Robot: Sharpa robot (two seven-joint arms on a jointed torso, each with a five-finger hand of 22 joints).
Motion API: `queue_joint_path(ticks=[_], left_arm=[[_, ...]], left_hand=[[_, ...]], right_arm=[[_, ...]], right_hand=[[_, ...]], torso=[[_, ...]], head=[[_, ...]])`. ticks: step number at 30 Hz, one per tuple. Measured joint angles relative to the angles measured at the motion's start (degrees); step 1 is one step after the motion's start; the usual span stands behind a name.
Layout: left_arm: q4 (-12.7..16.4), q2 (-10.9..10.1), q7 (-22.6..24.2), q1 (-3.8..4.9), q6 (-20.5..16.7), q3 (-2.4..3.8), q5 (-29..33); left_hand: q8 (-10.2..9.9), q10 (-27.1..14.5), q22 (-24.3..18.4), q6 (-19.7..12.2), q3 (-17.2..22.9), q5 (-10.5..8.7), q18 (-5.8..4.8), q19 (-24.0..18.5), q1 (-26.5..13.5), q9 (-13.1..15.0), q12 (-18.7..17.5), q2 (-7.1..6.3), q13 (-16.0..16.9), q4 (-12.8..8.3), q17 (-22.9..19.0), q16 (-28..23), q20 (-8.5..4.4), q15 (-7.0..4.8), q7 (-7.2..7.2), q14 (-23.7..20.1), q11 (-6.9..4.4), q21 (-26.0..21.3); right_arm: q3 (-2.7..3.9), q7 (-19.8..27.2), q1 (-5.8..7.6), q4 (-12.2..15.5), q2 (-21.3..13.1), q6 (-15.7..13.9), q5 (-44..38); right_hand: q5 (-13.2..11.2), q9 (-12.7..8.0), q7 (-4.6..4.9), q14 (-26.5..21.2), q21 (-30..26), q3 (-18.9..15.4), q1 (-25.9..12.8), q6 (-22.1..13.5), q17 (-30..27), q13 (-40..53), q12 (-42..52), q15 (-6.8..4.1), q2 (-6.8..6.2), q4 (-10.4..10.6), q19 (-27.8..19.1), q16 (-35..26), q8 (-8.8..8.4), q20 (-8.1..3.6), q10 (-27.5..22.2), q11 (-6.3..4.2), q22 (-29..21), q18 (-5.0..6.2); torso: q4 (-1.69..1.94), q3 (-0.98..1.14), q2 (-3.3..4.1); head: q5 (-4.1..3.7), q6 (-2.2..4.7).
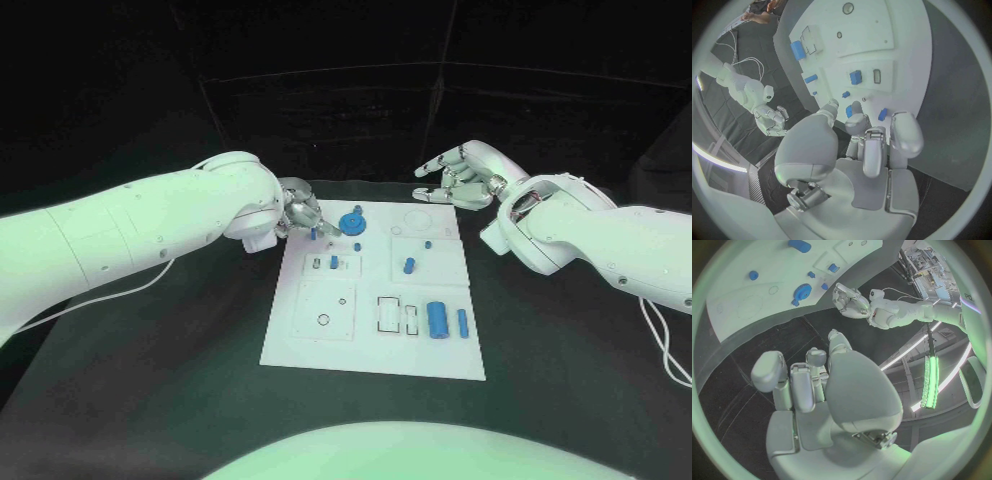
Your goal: Assemble the parts on the task board
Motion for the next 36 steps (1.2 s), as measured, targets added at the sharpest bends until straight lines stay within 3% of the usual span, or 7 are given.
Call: queue_joint_path(ticks=[3, 7, 15, 19, 25, 29, 36], left_arm=[[-1.29, -0.07, -0.02, 1.27, 1.94, 0.38, -0.01], [-4.57, 0.78, -0.03, 2.26, 4.76, 0.6, -0.02], [-11.27, 3.7, -0.04, 2.6, 8.62, 0.47, -0.14], [-13.76, 4.87, -0.02, 2.61, 9.37, -0.19, -0.31], [-17.78, 6.95, 0.19, 2.13, 9.81, -1.85, -0.72], [-19.83, 8.24, 0.48, 1.61, 9.81, -2.3, -0.9], [-22.93, 10.3, 1.4, 0.88, 9.6, -2.57, -1.1]], left_hand=[[-2.48, -0.89, -0.93, -1.03, -0.81, 0.0, 0.0, -0.6, 0.86, -1.83, -0.67, 0.86, -1.14, -0.13, 0.0, 0.0, 0.6, 0.69, 1.03, -0.08, 0.9, -0.75], [-3.28, -0.89, -1.0, -0.67, -2.7, 0.0, 0.0, -0.71, 0.37, -2.88, -0.67, 0.91, -1.34, 1.3, 0.0, 0.0, 0.85, 0.69, 1.16, -0.08, 0.9, -0.75], [-3.28, -0.88, -0.84, 0.69, -5.96, 0.0, 0.0, -0.58, -0.68, -3.52, -0.67, 0.71, -1.33, 3.48, 0.0, 0.0, 1.0, 0.69, 0.8, -0.08, 0.91, -0.96], [-3.28, -0.88, -0.67, 0.69, -6.23, 0.0, 0.0, -0.58, -0.68, -3.58, -0.67, 0.71, -1.33, 3.54, 0.0, 0.0, 1.0, 0.69, 0.8, -0.08, 0.91, -0.96], [-3.54, -0.88, -0.66, 0.68, -6.47, 0.0, 0.0, -0.58, -0.61, -3.75, -0.64, 0.78, -1.33, 3.66, 0.0, 0.0, 1.0, 0.69, 0.8, -0.08, 0.91, -0.96], [-3.54, -0.88, -0.4, 0.77, -6.97, 0.0, 0.0, -0.58, -0.37, -3.88, -0.43, 1.01, -1.22, 3.85, 0.0, 0.0, 1.0, 0.69, 0.72, -0.08, 0.91, -0.96], [-3.78, -0.88, -0.08, 1.08, -8.13, 0.0, 0.0, -0.58, -0.37, -4.11, -0.15, 1.01, -1.03, 4.69, 0.0, 0.0, 1.0, 0.68, 0.8, -0.08, 0.91, -0.74]], right_arm=[[0.0, -0.01, 0.0, -0.2, 0.04, 0.0, 0.01], [0.0, -0.02, 0.0, -0.41, 0.38, -0.01, 0.03], [0.0, -0.02, -0.01, -0.55, 0.77, 0.0, 0.05], [0.0, -0.02, -0.01, -0.61, 0.91, 0.0, 0.06], [0.0, 0.03, -0.01, -0.66, 1.11, 0.02, 0.07], [0.0, 0.06, -0.01, -0.71, 1.13, 0.03, 0.08], [0.0, 0.09, -0.01, -0.74, 1.21, 0.04, 0.08]], right_hand=[[0.0, 0.0, 0.0, 0.0, 0.0, 0.0, 0.0, 0.0, 0.0, 0.0, 0.0, 0.0, 0.0, 0.0, 0.0, 0.0, 0.0, 0.0, 0.0, 0.0, 0.0, 0.01], [0.0, 0.0, 0.0, 0.0, 0.0, 0.0, 0.0, 0.0, 0.0, 0.0, 0.0, 0.0, 0.0, 0.0, 0.0, 0.0, 0.0, 0.0, 0.0, 0.0, 0.0, 0.0], [0.19, 0.0, 0.0, 0.0, 0.0, 0.0, 0.0, 0.0, 0.0, 0.0, 0.0, 0.0, 0.0, 0.0, 0.0, 0.0, 0.0, 0.0, 0.0, 0.0, 0.0, 0.0], [0.28, 0.0, 0.0, 0.0, 0.0, 0.0, 0.0, 0.0, 0.0, 0.01, 0.0, 0.0, 0.0, 0.0, 0.0, 0.0, 0.0, 0.0, 0.0, 0.0, 0.01, 0.01], [0.28, 0.0, 0.0, 0.0, 0.0, 0.01, 0.0, 0.0, -0.01, 0.01, 0.0, 0.0, 0.0, 0.0, 0.0, 0.0, 0.0, 0.0, 0.0, 0.0, 0.01, 0.0], [0.28, 0.0, 0.0, 0.0, 0.0, 0.0, 0.0, 0.0, -0.01, 0.01, 0.0, 0.0, 0.0, -0.01, 0.0, 0.0, 0.0, 0.0, 0.0, 0.0, 0.01, 0.0], [0.28, 0.0, 0.0, 0.0, 0.0, 0.01, 0.0, 0.0, -0.01, 0.01, 0.0, 0.0, 0.0, -0.01, 0.0, 0.0, 0.0, 0.0, 0.0, 0.0, 0.01, 0.0]], torso=[[0.0, 0.01, -0.01], [-0.01, 0.02, 0.02], [-0.1, -0.02, 0.1], [-0.08, -0.02, 0.1], [-0.04, -0.03, 0.1], [-0.04, -0.03, 0.11], [-0.15, 0.01, 0.1]], head=[[0.01, 0.05], [0.24, 0.26], [0.53, 0.42], [0.68, 0.42], [0.88, 0.6], [0.99, 0.65], [1.1, 0.67]])
